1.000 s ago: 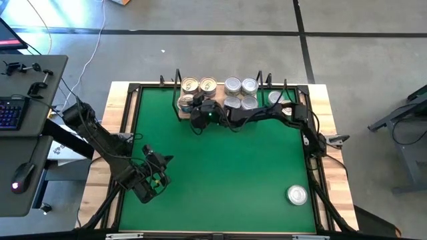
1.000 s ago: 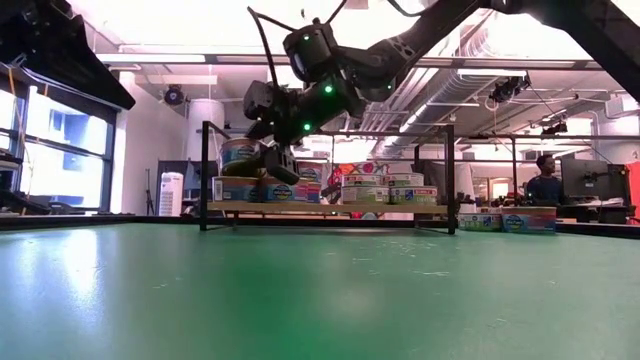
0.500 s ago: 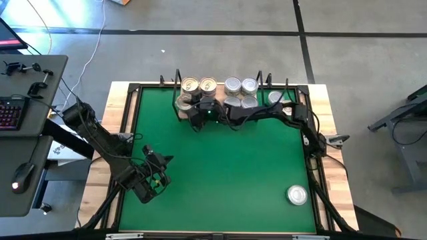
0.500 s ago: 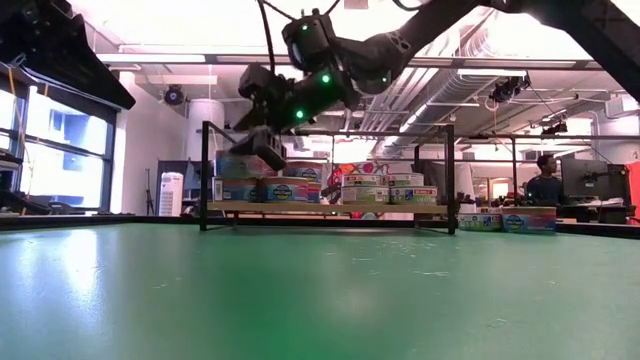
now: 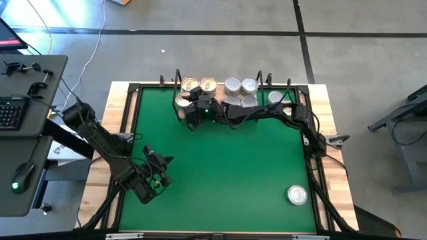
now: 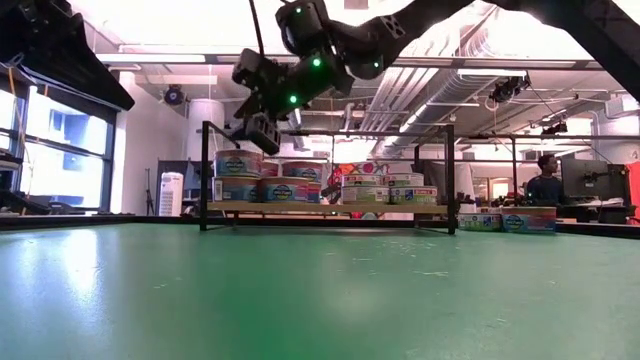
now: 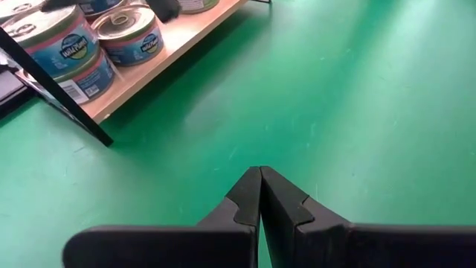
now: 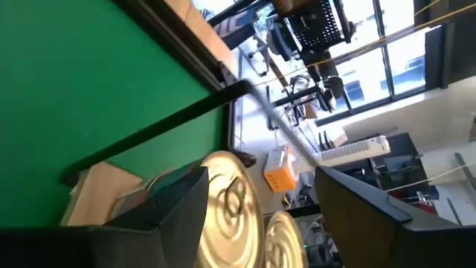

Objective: Stack canned seafood by type on shelf
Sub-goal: Stack the green white tuna can on top of the other green white tuna can on the shelf

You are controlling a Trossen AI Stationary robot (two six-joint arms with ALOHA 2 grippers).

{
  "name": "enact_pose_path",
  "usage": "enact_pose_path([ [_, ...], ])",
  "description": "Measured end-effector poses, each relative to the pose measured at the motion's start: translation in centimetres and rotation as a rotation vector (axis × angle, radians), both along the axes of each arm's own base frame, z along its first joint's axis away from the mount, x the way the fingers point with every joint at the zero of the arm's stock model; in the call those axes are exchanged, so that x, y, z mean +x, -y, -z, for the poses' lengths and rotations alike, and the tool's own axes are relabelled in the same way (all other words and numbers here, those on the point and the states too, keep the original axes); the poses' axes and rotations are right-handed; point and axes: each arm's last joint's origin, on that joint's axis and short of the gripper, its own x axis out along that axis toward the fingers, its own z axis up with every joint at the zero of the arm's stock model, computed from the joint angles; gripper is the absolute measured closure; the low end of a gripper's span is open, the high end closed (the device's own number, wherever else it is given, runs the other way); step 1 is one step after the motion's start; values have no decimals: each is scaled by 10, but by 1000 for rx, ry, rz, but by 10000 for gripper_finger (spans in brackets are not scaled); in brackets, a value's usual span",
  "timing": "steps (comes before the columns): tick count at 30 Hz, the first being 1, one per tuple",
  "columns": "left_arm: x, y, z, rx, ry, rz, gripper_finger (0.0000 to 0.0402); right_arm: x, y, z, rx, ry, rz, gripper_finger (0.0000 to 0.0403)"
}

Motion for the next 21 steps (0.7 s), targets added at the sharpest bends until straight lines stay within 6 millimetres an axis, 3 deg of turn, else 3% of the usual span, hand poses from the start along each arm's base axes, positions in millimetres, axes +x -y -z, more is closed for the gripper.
enact_pose_path([
  [6,0,0,0,-5,-5,1,401,5,-5,-17,71,-30,16,162],
  [10,0,0,0,-6,-5,1,401,6,-20,-33,188,-103,26,162],
  [15,-1,2,0,-6,-4,9,401,-5,-59,-41,419,-339,-47,164],
  [21,-4,6,-1,4,31,29,401,-43,-121,-16,618,-752,-86,198],
])
